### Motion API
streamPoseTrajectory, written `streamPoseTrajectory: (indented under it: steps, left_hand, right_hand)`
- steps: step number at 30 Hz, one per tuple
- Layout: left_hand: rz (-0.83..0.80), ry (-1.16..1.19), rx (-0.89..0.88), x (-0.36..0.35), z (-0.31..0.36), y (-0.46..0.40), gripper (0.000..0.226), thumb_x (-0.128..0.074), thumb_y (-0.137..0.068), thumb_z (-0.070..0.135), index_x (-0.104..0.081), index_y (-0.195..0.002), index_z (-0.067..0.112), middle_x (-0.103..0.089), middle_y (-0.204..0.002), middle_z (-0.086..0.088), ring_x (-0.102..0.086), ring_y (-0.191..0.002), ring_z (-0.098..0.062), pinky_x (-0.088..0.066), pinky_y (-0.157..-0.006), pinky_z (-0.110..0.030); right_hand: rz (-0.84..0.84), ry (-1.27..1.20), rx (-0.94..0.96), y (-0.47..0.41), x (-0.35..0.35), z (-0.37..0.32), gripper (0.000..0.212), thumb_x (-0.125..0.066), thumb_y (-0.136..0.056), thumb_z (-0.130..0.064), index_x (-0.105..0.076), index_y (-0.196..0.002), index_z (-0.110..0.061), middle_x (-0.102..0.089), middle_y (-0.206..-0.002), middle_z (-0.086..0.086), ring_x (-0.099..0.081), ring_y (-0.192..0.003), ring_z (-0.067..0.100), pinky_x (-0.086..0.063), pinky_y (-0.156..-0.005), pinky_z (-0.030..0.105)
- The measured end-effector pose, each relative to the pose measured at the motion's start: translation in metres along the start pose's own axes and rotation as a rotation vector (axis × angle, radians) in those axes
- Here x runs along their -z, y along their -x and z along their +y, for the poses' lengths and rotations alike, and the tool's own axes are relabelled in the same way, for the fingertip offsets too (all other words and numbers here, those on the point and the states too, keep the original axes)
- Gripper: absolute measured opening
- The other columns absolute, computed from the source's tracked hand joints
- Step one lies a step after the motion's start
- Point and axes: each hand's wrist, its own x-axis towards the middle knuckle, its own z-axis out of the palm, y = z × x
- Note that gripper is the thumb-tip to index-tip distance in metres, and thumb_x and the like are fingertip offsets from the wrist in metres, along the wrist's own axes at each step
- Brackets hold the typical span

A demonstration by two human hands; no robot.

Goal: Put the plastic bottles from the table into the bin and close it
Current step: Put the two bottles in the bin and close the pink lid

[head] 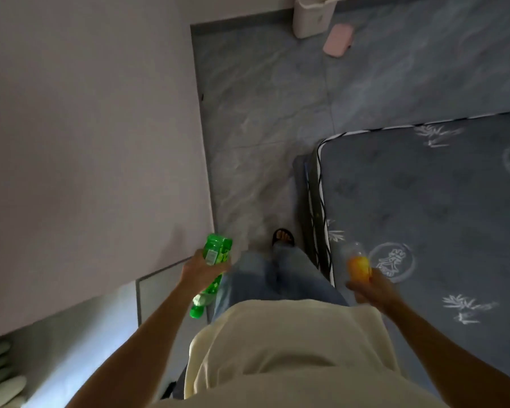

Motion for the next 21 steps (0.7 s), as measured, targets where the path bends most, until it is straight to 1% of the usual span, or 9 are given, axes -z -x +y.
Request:
streamPoseTrajectory:
  steps: [2,5,8,10,12,14,17,19,21]
  left_hand:
    - [-0.015,-0.015,0.052,0.006,-0.001,-0.007,0.065,-0.087,-0.074,0.049,-0.065,-0.121,0.01,-0.073,-0.11,-0.016,-0.07,-0.101,-0.034,-0.052,-0.082,-0.037]
    - [-0.017,-0.008,0.133,0.018,-0.002,-0.014,0.066,-0.088,-0.074,0.049,-0.067,-0.12,0.007,-0.074,-0.108,-0.016,-0.071,-0.098,-0.032,-0.048,-0.075,-0.033]
    - [-0.052,-0.014,0.183,0.032,0.003,-0.026,0.062,-0.087,-0.076,0.046,-0.068,-0.121,0.007,-0.075,-0.107,-0.015,-0.072,-0.097,-0.031,-0.052,-0.081,-0.035]
    - [-0.068,-0.03,0.216,0.047,0.013,-0.039,0.059,-0.085,-0.077,0.046,-0.068,-0.121,0.01,-0.074,-0.104,-0.01,-0.068,-0.088,-0.025,-0.049,-0.075,-0.031]
    - [-0.072,-0.023,0.233,0.065,0.031,-0.058,0.061,-0.085,-0.076,0.047,-0.066,-0.122,0.012,-0.071,-0.102,-0.005,-0.065,-0.084,-0.021,-0.045,-0.069,-0.028]
    - [-0.095,-0.016,0.222,0.088,0.056,-0.083,0.058,-0.085,-0.076,0.047,-0.067,-0.119,0.013,-0.074,-0.103,-0.006,-0.07,-0.088,-0.023,-0.046,-0.07,-0.028]
    - [-0.107,0.005,0.178,0.126,0.107,-0.122,0.056,-0.086,-0.077,0.046,-0.068,-0.117,0.01,-0.075,-0.109,-0.015,-0.073,-0.093,-0.029,-0.052,-0.075,-0.031]
    - [-0.11,0.017,0.135,0.152,0.152,-0.148,0.058,-0.086,-0.077,0.045,-0.066,-0.118,0.01,-0.074,-0.112,-0.015,-0.072,-0.095,-0.03,-0.055,-0.079,-0.033]
    - [-0.112,0.002,0.075,0.176,0.201,-0.171,0.061,-0.085,-0.076,0.048,-0.063,-0.119,0.012,-0.072,-0.113,-0.012,-0.07,-0.097,-0.03,-0.053,-0.078,-0.032]
  right_hand:
    - [-0.011,0.013,0.059,-0.026,0.024,-0.047,0.035,-0.082,-0.075,-0.034,-0.067,-0.092,-0.008,-0.074,-0.067,0.005,-0.072,-0.057,0.016,-0.059,-0.063,0.037]
    - [-0.053,-0.037,0.13,-0.061,0.053,-0.122,0.046,-0.081,-0.079,-0.031,-0.061,-0.113,-0.007,-0.071,-0.095,0.018,-0.073,-0.079,0.03,-0.062,-0.074,0.046]
    - [-0.035,-0.063,0.174,-0.092,0.076,-0.186,0.061,-0.081,-0.078,-0.035,-0.051,-0.126,-0.011,-0.066,-0.107,0.015,-0.07,-0.09,0.03,-0.06,-0.083,0.052]
    - [-0.019,-0.071,0.187,-0.113,0.089,-0.224,0.069,-0.081,-0.077,-0.038,-0.046,-0.132,-0.014,-0.063,-0.111,0.013,-0.068,-0.095,0.031,-0.058,-0.086,0.054]
    - [-0.004,-0.048,0.195,-0.132,0.1,-0.257,0.072,-0.081,-0.076,-0.042,-0.045,-0.133,-0.015,-0.063,-0.111,0.011,-0.068,-0.094,0.029,-0.058,-0.084,0.051]
    - [0.019,-0.022,0.176,-0.148,0.109,-0.281,0.073,-0.081,-0.076,-0.044,-0.045,-0.132,-0.015,-0.063,-0.108,0.009,-0.067,-0.09,0.027,-0.059,-0.08,0.048]
    - [0.014,-0.024,0.149,-0.159,0.122,-0.307,0.056,-0.081,-0.076,-0.042,-0.055,-0.118,-0.016,-0.069,-0.097,0.009,-0.071,-0.078,0.022,-0.062,-0.075,0.046]
    - [0.042,-0.008,0.129,-0.165,0.129,-0.316,0.047,-0.082,-0.076,-0.042,-0.057,-0.108,-0.018,-0.071,-0.093,0.007,-0.069,-0.071,0.016,-0.058,-0.066,0.038]
    - [0.039,-0.021,0.074,-0.166,0.135,-0.318,0.05,-0.082,-0.076,-0.041,-0.056,-0.111,-0.017,-0.07,-0.093,0.007,-0.068,-0.071,0.015,-0.052,-0.061,0.031]
